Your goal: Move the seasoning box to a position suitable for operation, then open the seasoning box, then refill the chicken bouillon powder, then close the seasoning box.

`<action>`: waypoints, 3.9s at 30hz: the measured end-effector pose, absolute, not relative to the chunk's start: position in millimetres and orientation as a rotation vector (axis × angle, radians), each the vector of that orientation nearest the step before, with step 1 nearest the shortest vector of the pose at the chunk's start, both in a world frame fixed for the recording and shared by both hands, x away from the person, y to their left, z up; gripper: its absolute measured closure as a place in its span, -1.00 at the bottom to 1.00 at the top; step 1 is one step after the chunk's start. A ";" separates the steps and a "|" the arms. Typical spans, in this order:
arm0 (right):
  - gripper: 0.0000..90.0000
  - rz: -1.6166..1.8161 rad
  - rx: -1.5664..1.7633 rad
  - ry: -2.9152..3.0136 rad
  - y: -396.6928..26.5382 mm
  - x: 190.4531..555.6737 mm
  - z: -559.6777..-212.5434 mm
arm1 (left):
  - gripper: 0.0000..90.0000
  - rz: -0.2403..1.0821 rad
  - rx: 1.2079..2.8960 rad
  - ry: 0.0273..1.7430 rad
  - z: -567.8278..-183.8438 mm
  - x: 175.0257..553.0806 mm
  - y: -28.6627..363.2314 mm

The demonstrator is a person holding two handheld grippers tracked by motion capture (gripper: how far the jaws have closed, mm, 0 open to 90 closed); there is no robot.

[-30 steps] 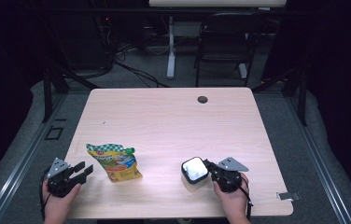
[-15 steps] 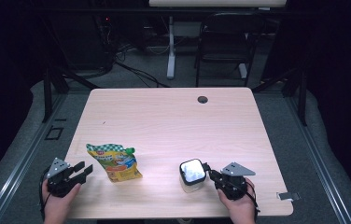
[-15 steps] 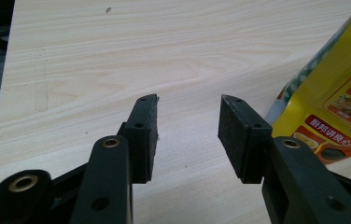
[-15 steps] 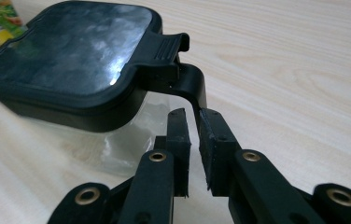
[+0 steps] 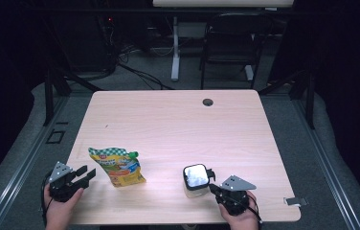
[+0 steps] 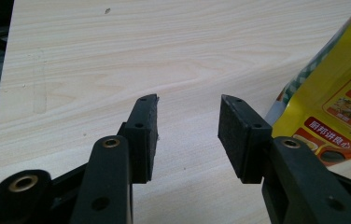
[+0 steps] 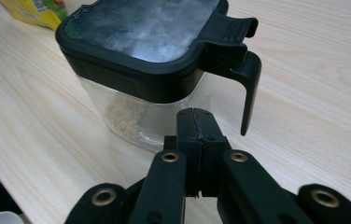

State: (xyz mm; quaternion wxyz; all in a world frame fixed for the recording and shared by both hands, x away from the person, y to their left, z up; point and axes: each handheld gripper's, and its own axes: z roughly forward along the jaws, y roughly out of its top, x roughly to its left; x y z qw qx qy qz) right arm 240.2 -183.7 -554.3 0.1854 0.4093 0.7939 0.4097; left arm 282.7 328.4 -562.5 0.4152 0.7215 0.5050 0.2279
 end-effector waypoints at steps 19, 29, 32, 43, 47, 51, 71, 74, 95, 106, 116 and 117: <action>0.93 1.277 1.033 2.321 -170.1 243.5 -556.7 | 0.29 0.564 1.821 1.276 -564.4 284.4 326.3; 0.77 1.291 1.015 2.327 -174.7 238.1 -546.5 | 0.28 0.563 1.817 1.268 -563.5 283.8 327.2; 0.76 1.308 1.015 2.311 -178.7 237.2 -541.9 | 0.28 0.563 1.820 1.267 -563.6 283.8 327.2; 0.59 1.290 1.065 2.191 -193.4 238.6 -533.6 | 0.26 0.554 1.820 1.255 -562.4 283.1 326.0; 0.61 1.274 1.062 2.194 -195.3 240.6 -531.5 | 0.26 0.552 1.822 1.256 -562.8 283.6 325.6; 0.61 1.268 1.059 2.169 -195.7 241.7 -530.9 | 0.26 0.550 1.821 1.255 -562.7 283.5 325.8; 0.98 1.248 1.071 2.197 -190.7 257.6 -506.3 | 0.32 0.541 1.830 1.248 -561.2 282.5 326.7; 1.00 1.261 1.060 2.202 -188.2 260.9 -505.4 | 0.32 0.543 1.829 1.249 -561.4 282.6 326.7; 1.00 1.283 1.018 2.213 -176.5 262.6 -504.4 | 0.32 0.544 1.832 1.251 -562.7 282.1 325.4; 0.99 1.257 1.029 2.230 -169.1 264.1 -512.4 | 0.33 0.544 1.833 1.250 -562.6 282.2 325.7; 1.00 1.272 1.039 2.213 -169.8 263.2 -514.7 | 0.33 0.543 1.838 1.254 -562.1 281.8 326.5; 1.00 1.271 1.038 2.214 -170.0 263.2 -514.7 | 0.33 0.543 1.839 1.253 -562.1 281.8 326.6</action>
